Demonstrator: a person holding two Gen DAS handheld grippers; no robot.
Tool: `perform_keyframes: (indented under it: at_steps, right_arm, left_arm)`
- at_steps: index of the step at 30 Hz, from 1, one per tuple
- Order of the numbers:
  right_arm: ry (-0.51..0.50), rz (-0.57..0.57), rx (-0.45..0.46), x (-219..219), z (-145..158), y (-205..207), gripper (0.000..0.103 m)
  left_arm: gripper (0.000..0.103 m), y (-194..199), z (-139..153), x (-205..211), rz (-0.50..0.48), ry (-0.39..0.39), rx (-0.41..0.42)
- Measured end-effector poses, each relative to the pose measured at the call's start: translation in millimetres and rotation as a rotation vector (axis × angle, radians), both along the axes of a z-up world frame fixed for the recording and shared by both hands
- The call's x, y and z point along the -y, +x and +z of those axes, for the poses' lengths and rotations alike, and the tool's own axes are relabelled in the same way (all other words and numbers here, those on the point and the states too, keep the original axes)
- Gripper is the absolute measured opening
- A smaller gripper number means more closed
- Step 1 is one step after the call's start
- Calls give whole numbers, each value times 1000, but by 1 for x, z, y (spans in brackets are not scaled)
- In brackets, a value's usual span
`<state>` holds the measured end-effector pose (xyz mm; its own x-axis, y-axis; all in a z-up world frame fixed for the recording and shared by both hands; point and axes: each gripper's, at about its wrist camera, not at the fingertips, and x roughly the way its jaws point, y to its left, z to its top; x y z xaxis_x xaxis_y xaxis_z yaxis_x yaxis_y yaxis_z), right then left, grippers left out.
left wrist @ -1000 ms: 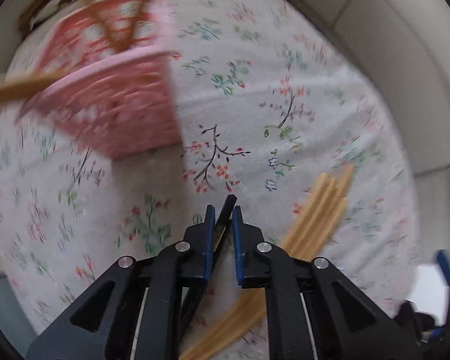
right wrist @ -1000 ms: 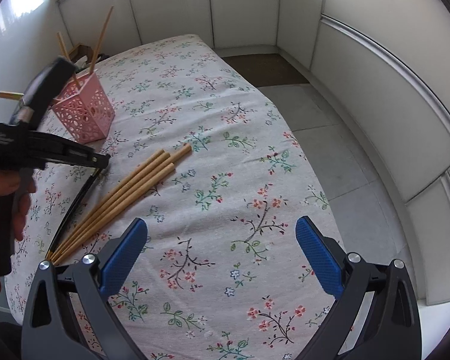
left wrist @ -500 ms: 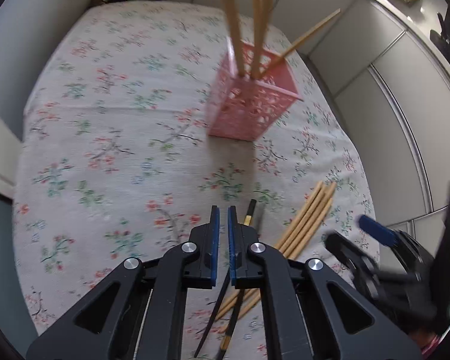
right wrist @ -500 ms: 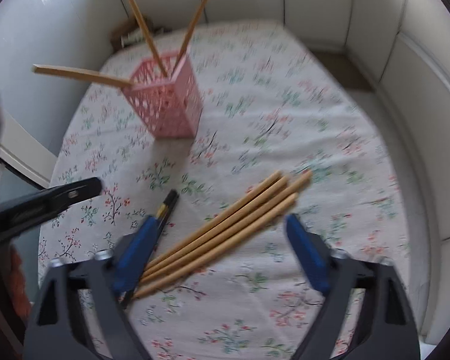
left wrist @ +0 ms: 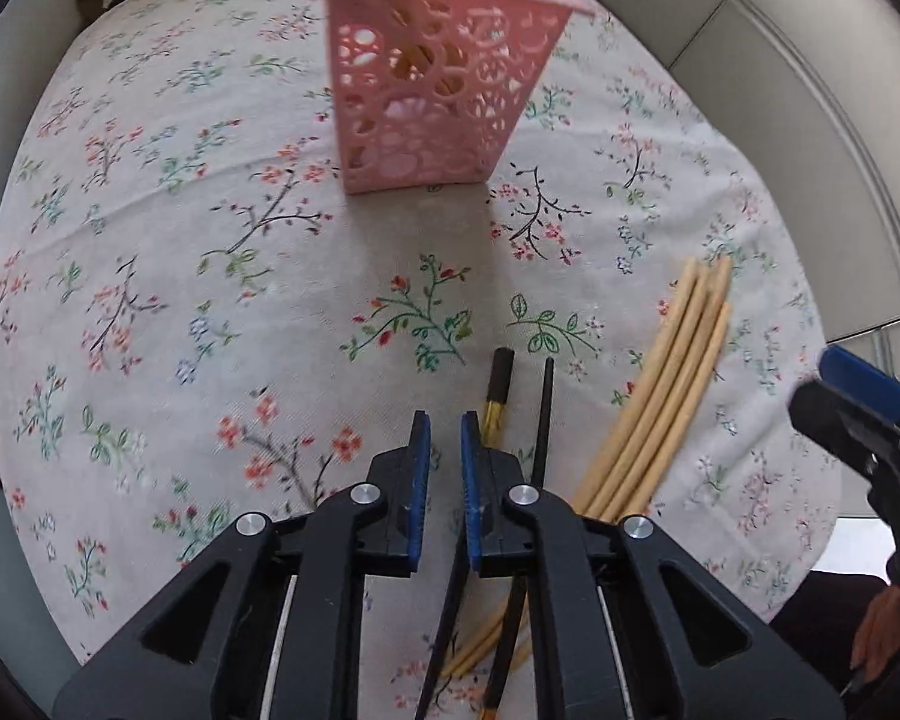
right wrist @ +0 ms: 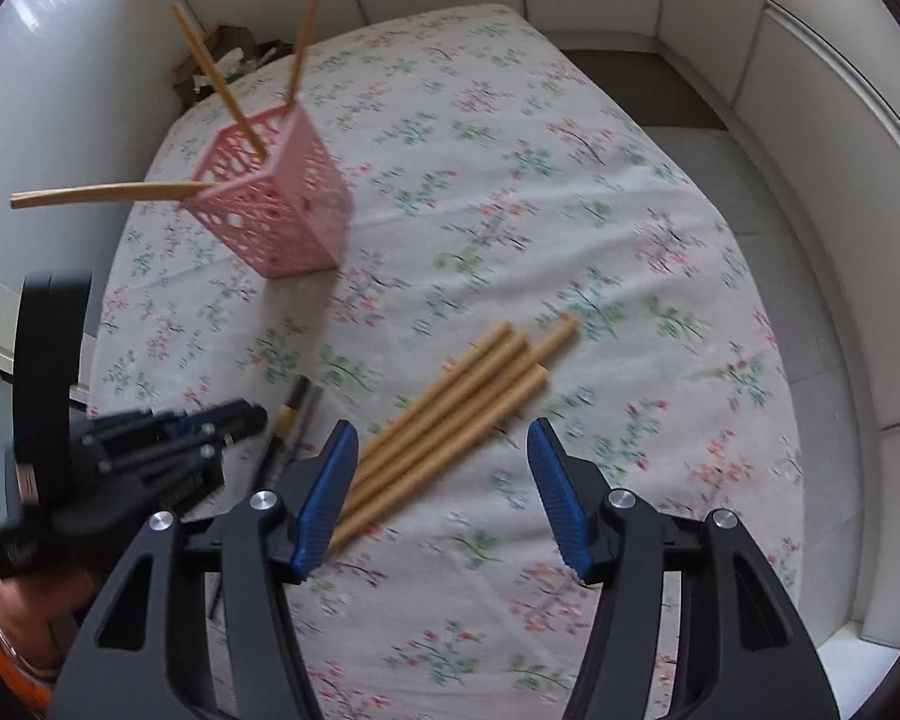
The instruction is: Organize utensils
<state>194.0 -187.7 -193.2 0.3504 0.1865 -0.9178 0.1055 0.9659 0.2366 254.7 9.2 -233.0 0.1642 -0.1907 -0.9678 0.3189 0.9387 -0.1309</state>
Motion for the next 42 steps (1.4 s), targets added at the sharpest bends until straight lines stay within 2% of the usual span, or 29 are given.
perform_keyframes:
  at_steps: [6,15,20,23,26,34,37,40,42]
  right_arm:
    - [13,-13,-10,12,-8,-6,58]
    - [28,-22,-4,21,-8,-9,60]
    - [38,-33,-5,24,-9,-12,62]
    - [36,-36,-7,25,-10,-14,63]
    - [39,-36,-17,24,-12,-15,63]
    - [1,26,-29,-9,-10,-3,65]
    - [-19,74,-49,-35,-11,10,65]
    - [-26,119,-84,-66,-16,24,65]
    - [-12,126,-126,-80,-23,33,65]
  left_arm:
    - [10,6,-5,13,-7,55,4]
    - [12,5,7,22,-30,44,7]
    - [14,4,-5,25,-44,65,-29]
    - [14,4,-6,27,-48,71,-9]
    - [7,1,-7,31,-59,105,27]
    - [6,-6,0,-14,56,50,80]
    - [6,-12,14,-46,118,-1,105]
    - [6,-21,28,-72,168,-7,152]
    - [6,-23,36,-73,189,-7,186]
